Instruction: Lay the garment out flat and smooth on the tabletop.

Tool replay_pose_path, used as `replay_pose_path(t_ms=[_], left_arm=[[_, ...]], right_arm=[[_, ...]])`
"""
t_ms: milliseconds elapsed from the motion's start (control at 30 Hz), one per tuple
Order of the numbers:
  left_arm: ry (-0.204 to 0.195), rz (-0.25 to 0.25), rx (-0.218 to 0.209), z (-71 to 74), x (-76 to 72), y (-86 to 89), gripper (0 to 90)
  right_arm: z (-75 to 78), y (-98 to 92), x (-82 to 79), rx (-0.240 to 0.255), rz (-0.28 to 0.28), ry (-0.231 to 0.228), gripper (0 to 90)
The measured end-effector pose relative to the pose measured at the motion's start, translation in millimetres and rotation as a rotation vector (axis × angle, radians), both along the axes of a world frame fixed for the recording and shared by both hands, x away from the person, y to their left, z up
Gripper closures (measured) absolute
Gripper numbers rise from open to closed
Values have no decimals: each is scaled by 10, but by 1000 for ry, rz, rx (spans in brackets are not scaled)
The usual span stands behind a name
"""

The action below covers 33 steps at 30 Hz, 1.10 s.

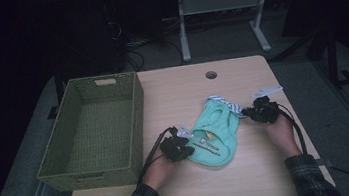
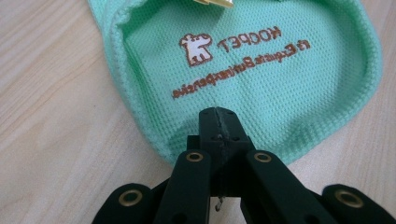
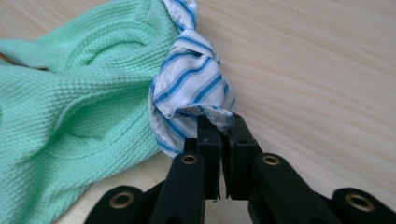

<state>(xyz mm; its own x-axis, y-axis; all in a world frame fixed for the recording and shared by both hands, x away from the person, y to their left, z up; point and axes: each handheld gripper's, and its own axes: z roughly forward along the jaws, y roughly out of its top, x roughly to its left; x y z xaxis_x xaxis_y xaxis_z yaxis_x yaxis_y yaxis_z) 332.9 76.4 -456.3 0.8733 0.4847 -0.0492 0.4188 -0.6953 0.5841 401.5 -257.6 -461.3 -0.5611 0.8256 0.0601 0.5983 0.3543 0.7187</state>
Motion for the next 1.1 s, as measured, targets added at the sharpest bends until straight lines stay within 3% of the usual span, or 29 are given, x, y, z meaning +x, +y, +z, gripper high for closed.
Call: replay_pose_path(t_ms=[33,100,167,267,300,333,367,433,567,733,933,1100], left_arm=[[2,3,-2,-1,0,0,897],[4,1,-2,0,3,2,897],[11,10,-5,2,9,1,896],[9,5,3,21,10,-7,881],[10,10,-24,80,16,-3,880],[10,10,-24,80,16,-3,877],[-5,18,-57,156,40,5,877],[-24,25,-67,240,84,4,877],[-53,42,-84,336,221,-19,886],[-73,60,-99,373,493,-76,894],[-49,38,-72,251,742,-266,894],[-10,10,-32,55,808,-400,893]], right_arm=[[-3,-10,0,-4,-4,-3,765],[2,-15,-9,1,-6,6,712],[52,-25,-62,44,8,22,660],[108,-33,-126,64,18,33,636],[156,-45,-201,76,37,32,634],[156,-45,-201,76,37,32,634],[193,-49,-291,97,58,32,688],[201,-13,-368,112,89,56,751],[187,120,-511,94,144,52,868],[147,304,-601,72,196,58,896],[85,445,-612,53,232,81,898],[21,481,-599,12,253,108,898]])
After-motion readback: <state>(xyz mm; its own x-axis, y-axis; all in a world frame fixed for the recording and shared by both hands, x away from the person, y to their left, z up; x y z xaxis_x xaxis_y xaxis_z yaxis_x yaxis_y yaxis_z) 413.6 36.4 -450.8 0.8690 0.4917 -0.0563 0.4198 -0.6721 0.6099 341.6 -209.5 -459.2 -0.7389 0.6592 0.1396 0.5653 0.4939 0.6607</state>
